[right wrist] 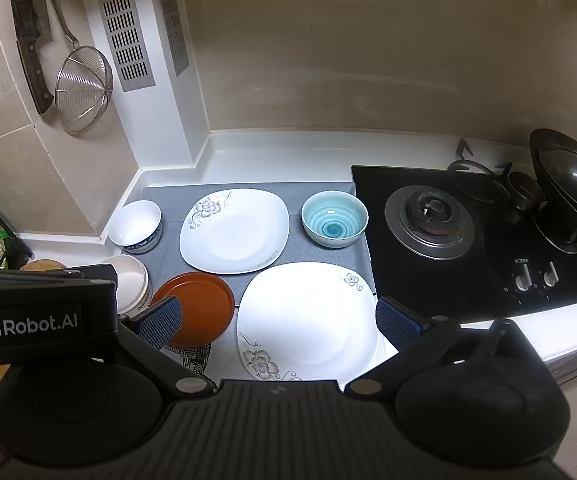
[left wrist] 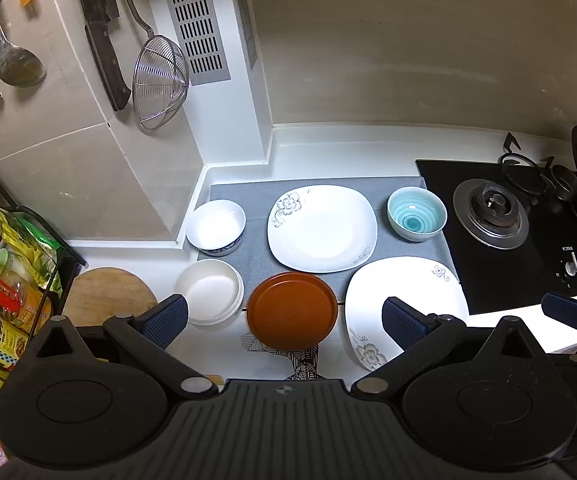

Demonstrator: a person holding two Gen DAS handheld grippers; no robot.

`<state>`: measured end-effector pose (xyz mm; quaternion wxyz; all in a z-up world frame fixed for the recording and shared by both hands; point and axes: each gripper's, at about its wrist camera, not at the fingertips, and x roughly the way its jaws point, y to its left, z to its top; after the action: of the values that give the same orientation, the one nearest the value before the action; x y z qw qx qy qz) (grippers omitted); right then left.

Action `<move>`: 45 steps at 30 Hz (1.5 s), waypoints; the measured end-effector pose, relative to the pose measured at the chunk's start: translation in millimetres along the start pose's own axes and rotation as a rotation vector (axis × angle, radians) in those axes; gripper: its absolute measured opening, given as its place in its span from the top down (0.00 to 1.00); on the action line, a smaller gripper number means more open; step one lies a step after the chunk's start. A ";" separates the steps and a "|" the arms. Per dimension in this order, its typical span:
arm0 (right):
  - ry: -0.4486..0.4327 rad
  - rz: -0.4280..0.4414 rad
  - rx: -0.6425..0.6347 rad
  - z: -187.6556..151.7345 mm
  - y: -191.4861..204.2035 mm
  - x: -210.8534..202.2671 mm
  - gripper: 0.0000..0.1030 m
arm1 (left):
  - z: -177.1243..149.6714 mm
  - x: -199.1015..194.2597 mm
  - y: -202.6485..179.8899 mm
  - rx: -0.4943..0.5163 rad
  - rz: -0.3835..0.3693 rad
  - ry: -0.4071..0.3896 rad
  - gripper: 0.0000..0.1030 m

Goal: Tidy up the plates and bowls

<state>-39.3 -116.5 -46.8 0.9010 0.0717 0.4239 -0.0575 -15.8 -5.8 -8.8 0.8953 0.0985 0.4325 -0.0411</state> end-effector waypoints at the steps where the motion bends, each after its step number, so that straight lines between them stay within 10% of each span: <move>1: 0.003 0.003 0.003 0.2 -1.2 1.7 0.00 | -0.1 0.8 -0.9 0.003 0.002 0.000 0.00; 9: 0.046 0.039 0.028 -5.1 -16.5 26.3 0.00 | -1.4 21.1 -17.9 0.033 0.014 0.027 0.00; 16: 0.007 0.033 0.014 -27.5 -55.1 73.1 0.00 | -13.2 109.5 -20.7 -0.006 -0.127 0.133 0.01; 20: -0.061 0.033 -0.086 -51.0 -82.3 105.9 0.00 | -29.6 176.4 -4.7 -0.138 -0.339 0.185 0.01; 23: -0.076 0.085 -0.177 -70.4 -102.0 132.3 0.00 | -37.2 210.7 -12.9 -0.141 -0.324 0.213 0.02; 28: 0.009 0.236 -0.040 -82.7 -147.3 170.6 0.01 | -44.2 263.2 -23.7 -0.200 -0.374 0.372 0.48; 32: 0.066 0.315 0.084 -88.9 -172.9 198.5 0.40 | -53.9 293.9 -24.5 -0.265 -0.358 0.457 0.51; 39: 0.125 0.309 0.142 -93.8 -194.0 233.8 0.52 | -65.5 312.3 -36.0 -0.234 -0.323 0.501 0.52; 42: 0.152 0.350 0.153 -94.3 -196.5 245.5 0.61 | -69.8 316.5 -40.3 -0.214 -0.361 0.474 0.80; 45: 0.172 0.341 0.171 -97.0 -199.6 250.9 0.77 | -68.3 313.5 -46.3 -0.169 -0.335 0.446 0.79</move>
<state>13.7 -306.2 -317.8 0.8488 0.2233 0.4746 0.0665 119.6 -33.0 -302.1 0.7637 -0.0426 0.6310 -0.1298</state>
